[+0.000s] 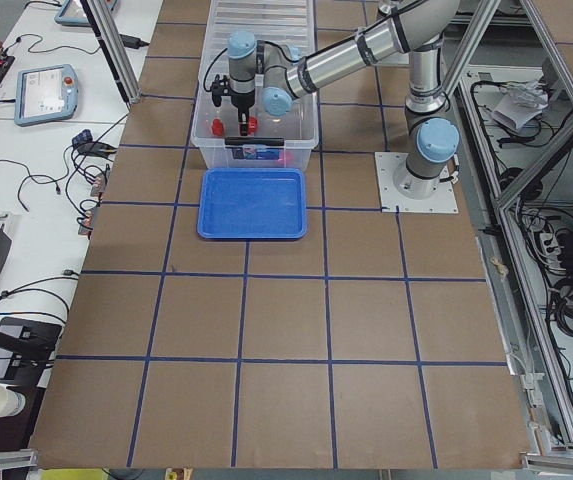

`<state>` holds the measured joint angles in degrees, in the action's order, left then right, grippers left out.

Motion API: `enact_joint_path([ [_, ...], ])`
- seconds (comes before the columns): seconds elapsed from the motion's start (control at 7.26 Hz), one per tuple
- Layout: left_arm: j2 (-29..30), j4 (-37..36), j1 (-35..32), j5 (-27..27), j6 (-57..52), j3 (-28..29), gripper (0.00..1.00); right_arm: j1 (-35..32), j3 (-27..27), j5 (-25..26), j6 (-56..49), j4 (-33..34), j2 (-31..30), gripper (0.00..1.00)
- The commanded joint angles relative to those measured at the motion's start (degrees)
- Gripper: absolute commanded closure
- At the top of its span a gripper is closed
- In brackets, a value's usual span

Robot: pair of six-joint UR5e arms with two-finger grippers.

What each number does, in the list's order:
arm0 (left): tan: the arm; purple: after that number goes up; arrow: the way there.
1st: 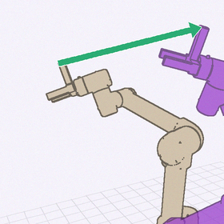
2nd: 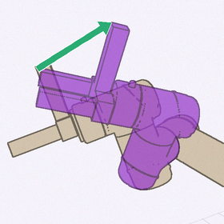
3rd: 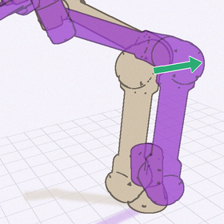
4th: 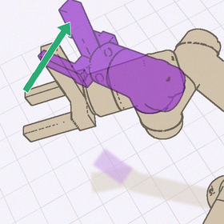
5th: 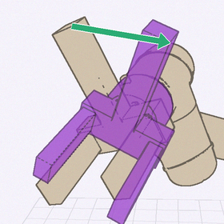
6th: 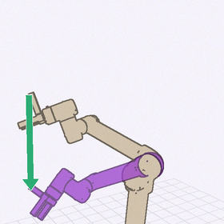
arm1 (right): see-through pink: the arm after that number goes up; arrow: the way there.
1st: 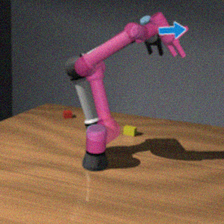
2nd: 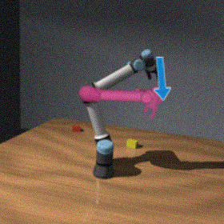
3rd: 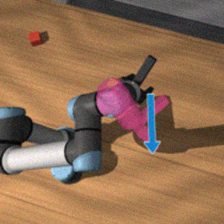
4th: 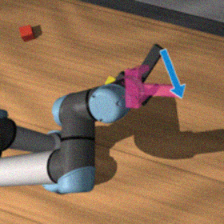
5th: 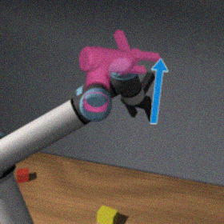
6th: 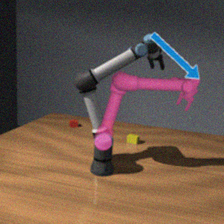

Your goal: Place red block in blue tray from box

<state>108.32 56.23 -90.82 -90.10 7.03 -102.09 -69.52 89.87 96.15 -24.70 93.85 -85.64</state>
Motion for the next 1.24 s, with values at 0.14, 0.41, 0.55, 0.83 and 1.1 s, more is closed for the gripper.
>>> enact_joint_path([
  [0.14, -5.8, 16.3, 1.7, 3.1, -0.3, 9.2, 0.76, 0.0, 0.0, 0.0, 0.1, -0.2, -0.5, 0.00],
  [0.41, -9.3, 22.6, 8.1, 2.7, -10.3, 11.1, 0.76, 0.0, 0.0, 0.0, 0.1, -0.1, 0.0, 0.00],
  [0.55, -9.6, 22.6, 13.0, 2.9, -15.4, 10.9, 0.76, 0.1, 0.1, 0.0, 0.1, 0.3, 0.2, 0.00],
  [0.83, -8.5, 22.6, 20.1, 3.7, -23.5, 10.5, 0.76, 0.3, 0.0, 0.0, 0.2, 2.0, 0.5, 0.00],
  [1.1, -7.3, 21.9, 24.6, 3.8, -31.4, 9.1, 0.76, 0.4, 0.0, 0.8, 0.0, 3.7, 3.9, 0.00],
])
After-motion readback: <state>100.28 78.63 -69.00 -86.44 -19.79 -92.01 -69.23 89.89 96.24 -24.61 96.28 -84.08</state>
